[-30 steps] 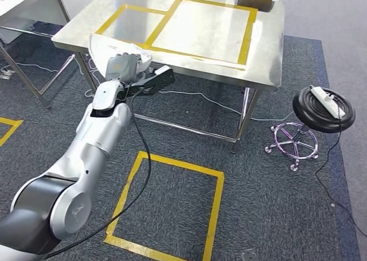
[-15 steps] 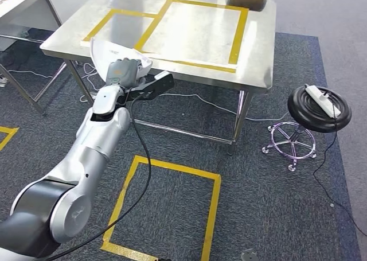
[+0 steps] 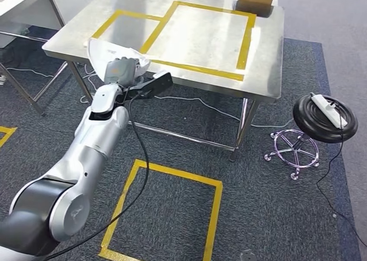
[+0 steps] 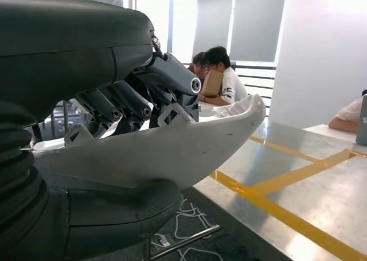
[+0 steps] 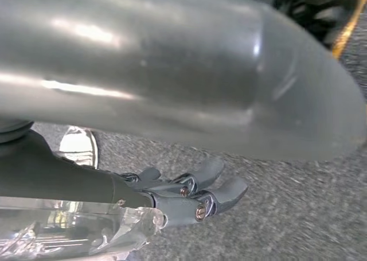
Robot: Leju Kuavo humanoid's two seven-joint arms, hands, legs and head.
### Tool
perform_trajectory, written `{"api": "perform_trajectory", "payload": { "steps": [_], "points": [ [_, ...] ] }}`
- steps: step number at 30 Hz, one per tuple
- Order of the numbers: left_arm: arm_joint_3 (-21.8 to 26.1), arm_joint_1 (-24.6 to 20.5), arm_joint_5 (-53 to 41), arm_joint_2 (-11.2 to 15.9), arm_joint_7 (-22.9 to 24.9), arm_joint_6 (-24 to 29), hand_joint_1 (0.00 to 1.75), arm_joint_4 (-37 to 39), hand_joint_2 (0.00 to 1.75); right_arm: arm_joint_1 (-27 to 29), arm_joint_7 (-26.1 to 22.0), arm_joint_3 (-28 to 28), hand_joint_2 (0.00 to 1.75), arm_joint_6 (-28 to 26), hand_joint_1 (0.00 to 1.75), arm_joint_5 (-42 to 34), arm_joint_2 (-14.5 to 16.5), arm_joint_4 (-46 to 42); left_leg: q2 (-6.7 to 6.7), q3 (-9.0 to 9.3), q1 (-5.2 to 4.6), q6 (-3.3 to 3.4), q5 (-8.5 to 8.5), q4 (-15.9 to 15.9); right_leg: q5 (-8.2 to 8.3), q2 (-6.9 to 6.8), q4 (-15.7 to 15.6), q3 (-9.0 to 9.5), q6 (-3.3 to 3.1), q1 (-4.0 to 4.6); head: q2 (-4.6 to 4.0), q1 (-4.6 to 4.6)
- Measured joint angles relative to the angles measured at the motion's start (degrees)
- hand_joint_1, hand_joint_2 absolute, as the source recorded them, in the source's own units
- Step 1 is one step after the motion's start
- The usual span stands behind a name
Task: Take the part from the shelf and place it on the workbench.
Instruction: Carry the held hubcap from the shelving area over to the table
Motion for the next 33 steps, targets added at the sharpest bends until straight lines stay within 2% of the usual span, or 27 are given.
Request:
{"api": "perform_trajectory", "payload": {
  "steps": [1, 2, 6, 7, 8, 10, 11, 12, 13, 15, 16, 17, 20, 22, 23, 25, 26, 27, 28, 30, 31, 32, 33],
  "points": [
    [0.0, -0.1, 0.0, -0.03, 0.0, -0.02, 1.75, -0.01, 1.75, -0.05, 0.0, 0.0, 0.0, 0.0, 0.0, 0.01, 0.05, 0.02, -0.03, 0.21, -0.06, -0.25, -0.28, 0.01, 1.02, 0.01, -2.9, 1.36, -0.13, 0.04, 0.0, 0.04],
    [0.0, -0.18, 0.0, -0.05, 0.01, -0.04, 1.75, -0.02, 1.75, -0.09, 0.01, 0.0, 0.0, 0.0, 0.0, 0.01, 0.09, 0.04, -0.05, 0.24, -0.11, -0.53, -0.44, -0.02, 1.22, 0.04, -4.42, 2.07, -0.29, 0.12, 0.0, -0.02],
    [0.0, -0.2, 0.02, -0.04, 0.01, -0.08, 1.75, -0.1, 1.75, -0.02, 0.05, 0.0, 0.0, -0.01, 0.0, 0.03, 0.14, 0.06, 0.02, 0.0, 0.11, -1.72, -1.25, 0.44, 0.54, 0.27, -5.27, 2.65, -1.73, 0.33, 0.0, -0.37],
    [0.0, -0.24, 0.02, -0.03, 0.0, -0.07, 1.75, -0.13, 1.75, -0.05, 0.04, 0.0, 0.0, -0.01, 0.0, 0.05, 0.15, 0.07, 0.06, -0.91, 0.08, -1.9, -2.24, 2.34, 0.47, 0.25, -5.46, 2.93, -2.15, 0.24, 0.0, -0.47],
    [-0.01, -0.23, 0.02, -0.03, 0.01, -0.07, 1.75, -0.15, 1.75, -0.1, 0.03, 0.01, 0.0, -0.01, 0.0, 0.07, 0.15, 0.07, 0.1, -2.64, 0.06, -2.0, -3.62, 5.55, 0.33, 0.22, -5.57, 3.17, -2.49, 0.18, 0.0, -0.56],
    [-0.02, 0.02, 0.02, 0.04, 0.01, -0.07, 1.75, -0.15, 1.75, -0.2, 0.02, 0.03, 0.0, -0.01, 0.0, 0.14, 0.15, 0.06, 0.1, -7.49, -0.02, -2.16, -6.21, 13.54, -0.04, 0.19, -5.59, 3.51, -2.94, 0.2, 0.0, -0.69],
    [-0.02, 0.24, 0.02, 0.11, 0.02, -0.07, 1.75, -0.14, 1.75, -0.2, 0.03, 0.05, 0.0, -0.01, 0.0, 0.19, 0.15, 0.06, 0.1, -9.4, -0.01, -2.2, -6.39, 16.03, -0.24, 0.22, -5.58, 3.7, -3.04, 0.2, 0.0, -0.71],
    [-0.02, 0.42, 0.02, 0.2, 0.02, -0.07, 1.75, -0.14, 1.75, -0.16, 0.03, 0.11, 0.0, -0.01, 0.0, 0.23, 0.15, 0.06, 0.11, -10.28, 0.0, -2.2, -5.39, 16.43, -0.48, 0.29, -5.58, 3.97, -3.03, 0.21, 0.0, -0.75],
    [-0.02, 0.49, 0.02, 0.28, 0.02, -0.07, 1.75, -0.14, 1.75, -0.12, 0.04, 0.21, 0.0, 0.0, 0.0, 0.27, 0.16, 0.07, 0.12, -9.94, 0.01, -2.16, -3.29, 14.51, -0.79, 0.38, -5.56, 4.36, -2.92, 0.2, 0.0, -0.77],
    [-0.03, 0.4, 0.02, 0.34, 0.02, -0.07, 1.75, -0.14, 1.75, -0.11, 0.04, 0.43, 0.0, 0.01, 0.0, 0.32, 0.2, 0.07, 0.25, -7.09, 0.02, -2.08, 1.77, 7.11, -1.53, 0.52, -5.45, 5.18, -2.43, 0.31, 0.0, -0.8],
    [-0.03, 0.28, 0.02, 0.34, 0.02, -0.07, 1.75, -0.14, 1.75, -0.18, 0.04, 0.53, 0.0, 0.02, 0.0, 0.35, 0.22, 0.07, 0.3, -5.54, 0.02, -1.93, 3.16, 3.55, -1.95, 0.57, -5.25, 5.38, -2.17, 0.45, 0.0, -0.79],
    [-0.04, 0.23, 0.02, 0.32, 0.02, -0.07, 1.75, -0.15, 1.75, -0.26, 0.04, 0.64, 0.0, 0.02, 0.0, 0.37, 0.24, 0.07, 0.32, -4.55, 0.0, -1.75, 3.67, 1.32, -2.29, 0.59, -5.09, 5.44, -1.96, 0.57, 0.0, -0.7],
    [-0.03, 0.31, 0.01, 0.35, 0.01, -0.06, 1.75, -0.17, 1.75, -0.31, 0.07, 0.85, 0.0, 0.07, 0.0, 0.4, 0.24, 0.06, 0.2, -3.85, -0.08, -0.78, 2.97, -0.01, -2.93, 0.54, -4.94, 5.42, -1.31, 0.58, 0.0, -0.56],
    [-0.03, 0.24, 0.01, 0.39, 0.01, -0.03, 1.75, -0.23, 1.75, -0.27, 0.07, 0.88, 0.0, 0.11, 0.0, 0.4, 0.24, 0.06, 0.17, -3.4, 0.09, -0.08, 2.71, -0.08, -4.14, 0.31, -2.65, 4.5, -0.61, 0.48, 0.0, -0.36],
    [-0.03, 0.19, 0.01, 0.36, 0.0, -0.01, 1.75, -0.26, 1.75, -0.3, 0.07, 0.89, 0.0, 0.12, 0.0, 0.4, 0.24, 0.06, 0.15, -3.11, 0.16, 0.2, 2.54, -0.11, -5.33, 0.19, 0.2, 3.11, -0.28, 0.4, 0.0, -0.26],
    [-0.04, 0.16, 0.0, 0.28, 0.0, -0.01, 1.75, -0.27, 1.75, -0.38, 0.07, 0.9, 0.0, 0.13, 0.0, 0.41, 0.24, 0.07, 0.11, -2.56, 0.15, 0.48, 2.05, -0.1, -8.14, 0.08, 8.06, -1.27, 0.19, 0.23, 0.0, -0.14],
    [-0.04, 0.19, 0.01, 0.27, 0.0, -0.02, 1.75, -0.27, 1.75, -0.36, 0.07, 0.9, 0.0, 0.13, 0.0, 0.41, 0.24, 0.06, 0.1, -2.24, 0.14, 0.47, 1.77, -0.1, -8.7, 0.08, 10.98, -3.29, 0.29, 0.16, 0.0, -0.14],
    [-0.04, 0.22, 0.01, 0.27, 0.0, -0.02, 1.75, -0.27, 1.75, -0.3, 0.07, 0.9, 0.0, 0.13, 0.0, 0.41, 0.24, 0.06, 0.09, -1.87, 0.15, 0.41, 1.45, -0.09, -8.14, 0.08, 11.95, -4.43, 0.32, 0.09, 0.0, -0.14],
    [-0.04, 0.23, 0.02, 0.27, 0.0, -0.02, 1.75, -0.27, 1.75, -0.26, 0.07, 0.9, 0.0, 0.13, 0.0, 0.4, 0.24, 0.06, 0.07, -1.41, 0.17, 0.31, 1.11, -0.09, -6.41, 0.07, 10.55, -4.39, 0.32, 0.02, 0.0, -0.14],
    [-0.04, 0.17, 0.02, 0.27, -0.01, -0.02, 1.75, -0.27, 1.75, -0.23, 0.07, 0.9, 0.0, 0.13, 0.0, 0.42, 0.25, 0.06, 0.05, -0.34, 0.25, -0.07, 0.31, -0.1, -1.3, 0.01, 2.84, -1.61, 0.25, -0.14, 0.0, -0.13],
    [-0.04, 0.05, 0.01, 0.27, -0.02, -0.02, 1.75, -0.27, 1.75, -0.26, 0.07, 0.9, 0.0, 0.13, 0.0, 0.42, 0.28, 0.07, 0.0, 0.03, 0.2, -0.36, -0.08, -0.05, 0.35, 0.02, -0.97, 0.13, 0.18, -0.14, 0.0, -0.09],
    [-0.04, -0.1, 0.01, 0.28, -0.04, -0.02, 1.75, -0.27, 1.75, -0.31, 0.07, 0.91, 0.0, 0.14, 0.0, 0.43, 0.31, 0.08, -0.03, 0.23, 0.16, -0.66, -0.35, -0.07, 1.19, 0.05, -3.52, 1.31, 0.0, -0.1, 0.0, -0.1],
    [-0.04, -0.22, 0.01, 0.29, -0.07, -0.03, 1.75, -0.27, 1.75, -0.35, 0.07, 0.91, 0.0, 0.14, 0.0, 0.43, 0.34, 0.09, -0.07, 0.27, 0.12, -0.97, -0.52, -0.13, 1.21, 0.1, -4.69, 1.86, -0.25, 0.0, 0.0, -0.15]
  ]
}}
